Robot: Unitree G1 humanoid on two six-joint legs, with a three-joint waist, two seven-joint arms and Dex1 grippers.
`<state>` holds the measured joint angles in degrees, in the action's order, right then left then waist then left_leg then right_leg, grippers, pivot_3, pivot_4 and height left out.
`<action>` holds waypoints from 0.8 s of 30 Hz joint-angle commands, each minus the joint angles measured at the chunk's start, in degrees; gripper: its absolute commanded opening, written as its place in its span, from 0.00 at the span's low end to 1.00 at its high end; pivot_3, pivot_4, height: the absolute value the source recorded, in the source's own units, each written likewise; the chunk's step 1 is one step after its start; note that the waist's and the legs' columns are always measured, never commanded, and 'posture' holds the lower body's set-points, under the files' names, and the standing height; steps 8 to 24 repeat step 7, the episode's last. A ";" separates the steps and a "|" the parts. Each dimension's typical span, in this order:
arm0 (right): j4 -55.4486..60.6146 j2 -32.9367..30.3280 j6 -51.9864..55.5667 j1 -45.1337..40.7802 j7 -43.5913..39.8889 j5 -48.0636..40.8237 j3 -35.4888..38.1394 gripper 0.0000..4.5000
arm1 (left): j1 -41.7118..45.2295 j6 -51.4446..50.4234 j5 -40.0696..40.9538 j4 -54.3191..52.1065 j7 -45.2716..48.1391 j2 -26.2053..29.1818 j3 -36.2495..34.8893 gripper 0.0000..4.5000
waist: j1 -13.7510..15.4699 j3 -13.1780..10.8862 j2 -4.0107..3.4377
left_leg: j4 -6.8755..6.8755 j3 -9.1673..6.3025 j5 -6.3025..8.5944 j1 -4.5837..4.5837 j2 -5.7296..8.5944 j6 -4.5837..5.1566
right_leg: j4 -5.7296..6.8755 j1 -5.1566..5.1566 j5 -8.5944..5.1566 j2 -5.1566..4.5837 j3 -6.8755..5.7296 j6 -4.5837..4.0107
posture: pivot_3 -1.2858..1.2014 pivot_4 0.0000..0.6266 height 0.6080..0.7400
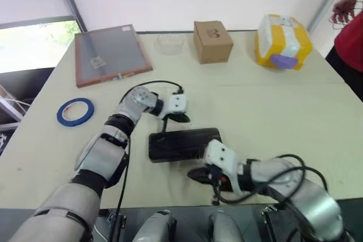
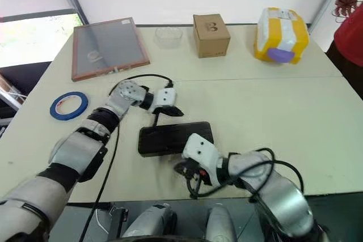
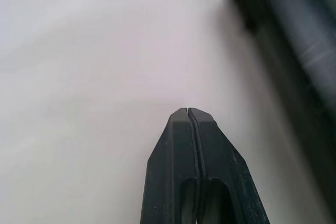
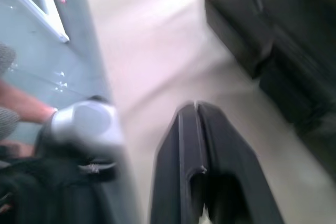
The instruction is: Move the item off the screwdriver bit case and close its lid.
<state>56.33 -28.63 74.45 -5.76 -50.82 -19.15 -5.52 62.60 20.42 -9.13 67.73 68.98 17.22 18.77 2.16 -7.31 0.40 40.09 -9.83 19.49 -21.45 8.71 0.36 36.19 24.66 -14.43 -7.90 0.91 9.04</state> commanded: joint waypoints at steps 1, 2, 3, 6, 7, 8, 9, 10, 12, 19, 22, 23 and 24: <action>1.69 -0.10 0.73 -2.10 -2.88 -7.00 17.08 0.01 | 0.99 -4.97 6.56 -0.83 1.64 3.24 -7.65 0.00 | -0.12 -0.08 0.02 | 0.00 0.01 0.00 -0.02 -0.02 0.00 | 0.02 0.03 0.00 0.01 0.00 0.00 | 0.52 0.24 1.00; -0.66 -0.43 -0.17 -3.49 -2.16 -7.37 21.84 0.01 | 0.29 -7.51 8.66 -2.09 2.42 4.85 -10.03 0.00 | -0.27 -0.15 0.02 | 0.00 0.01 0.00 -0.06 -0.03 0.00 | 0.03 0.09 0.00 0.02 0.00 0.00 | 0.52 0.24 1.00; -3.19 -0.71 -1.19 -4.71 -0.77 -7.18 25.00 0.01 | -0.69 -9.36 10.28 -3.74 2.77 6.20 -11.94 0.00 | -0.60 -0.18 0.05 | 0.00 0.04 0.00 -0.06 -0.04 0.00 | 0.07 0.12 0.00 0.02 0.00 0.00 | 0.52 0.24 1.00; -10.23 -1.67 -7.67 -5.48 4.34 -4.26 27.77 0.01 | -6.21 -14.89 13.05 -12.49 1.85 9.76 -15.27 0.00 | -1.51 -0.18 0.04 | -0.18 0.06 0.01 0.00 -0.10 -0.01 | 0.17 0.21 0.00 0.02 -0.01 0.00 | 0.52 0.24 1.00; -12.88 -1.06 -10.96 -5.49 6.89 -2.54 27.83 0.01 | -10.01 -16.25 13.79 -18.07 1.34 11.26 -16.07 0.00 | -1.51 -0.18 0.04 | -0.25 0.05 0.01 -0.01 -0.10 -0.01 | 0.19 0.25 0.00 0.01 -0.02 0.00 | 0.52 0.24 1.00; -12.88 -1.06 -10.96 -5.49 6.89 -2.54 27.83 0.01 | -10.01 -16.25 13.79 -18.07 1.34 11.26 -16.07 0.00 | -1.51 -0.18 0.04 | -0.25 0.05 0.01 -0.01 -0.10 -0.01 | 0.19 0.25 0.00 0.01 -0.02 0.00 | 0.52 0.24 1.00; -12.88 -1.06 -10.96 -5.49 6.89 -2.54 27.83 0.01 | -10.01 -16.25 13.79 -18.07 1.34 11.26 -16.07 0.00 | -1.51 -0.18 0.04 | -0.25 0.05 0.01 -0.01 -0.10 -0.01 | 0.19 0.25 0.00 0.01 -0.02 0.00 | 0.52 0.24 1.00; -12.88 -1.06 -10.96 -5.49 6.89 -2.54 27.83 0.01 | -10.01 -16.25 13.79 -18.07 1.34 11.26 -16.07 0.00 | -1.51 -0.18 0.04 | -0.25 0.05 0.01 -0.01 -0.10 -0.01 | 0.19 0.25 0.00 0.01 -0.02 0.00 | 0.52 0.24 1.00; -12.88 -1.06 -10.96 -5.49 6.89 -2.54 27.83 0.01 | -10.01 -16.25 13.79 -18.07 1.34 11.26 -16.07 0.00 | -1.51 -0.18 0.04 | -0.25 0.05 0.01 -0.01 -0.10 -0.01 | 0.19 0.25 0.00 0.01 -0.02 0.00 | 0.52 0.24 1.00; -12.88 -1.06 -10.96 -5.49 6.89 -2.54 27.83 0.01 | -10.01 -16.25 13.79 -18.07 1.34 11.26 -16.07 0.00 | -1.51 -0.18 0.04 | -0.25 0.05 0.01 -0.01 -0.10 -0.01 | 0.19 0.25 0.00 0.01 -0.02 0.00 | 0.52 0.24 1.00; -12.88 -1.06 -10.96 -5.49 6.89 -2.54 27.83 0.01 | -10.01 -16.25 13.79 -18.07 1.34 11.26 -16.07 0.00 | -1.51 -0.18 0.04 | -0.25 0.05 0.01 -0.01 -0.10 -0.01 | 0.19 0.25 0.00 0.01 -0.02 0.00 | 0.52 0.24 1.00; -12.88 -1.06 -10.96 -5.49 6.89 -2.54 27.83 0.01 | -10.01 -16.25 13.79 -18.07 1.34 11.26 -16.07 0.00 | -1.51 -0.18 0.04 | -0.25 0.05 0.01 -0.01 -0.10 -0.01 | 0.19 0.25 0.00 0.01 -0.02 0.00 | 0.52 0.24 1.00; -12.88 -1.06 -10.96 -5.49 6.89 -2.54 27.83 0.01 | -10.01 -16.25 13.79 -18.07 1.34 11.26 -16.07 0.00 | -1.51 -0.18 0.04 | -0.25 0.05 0.01 -0.01 -0.10 -0.01 | 0.19 0.25 0.00 0.01 -0.02 0.00 | 0.52 0.24 1.00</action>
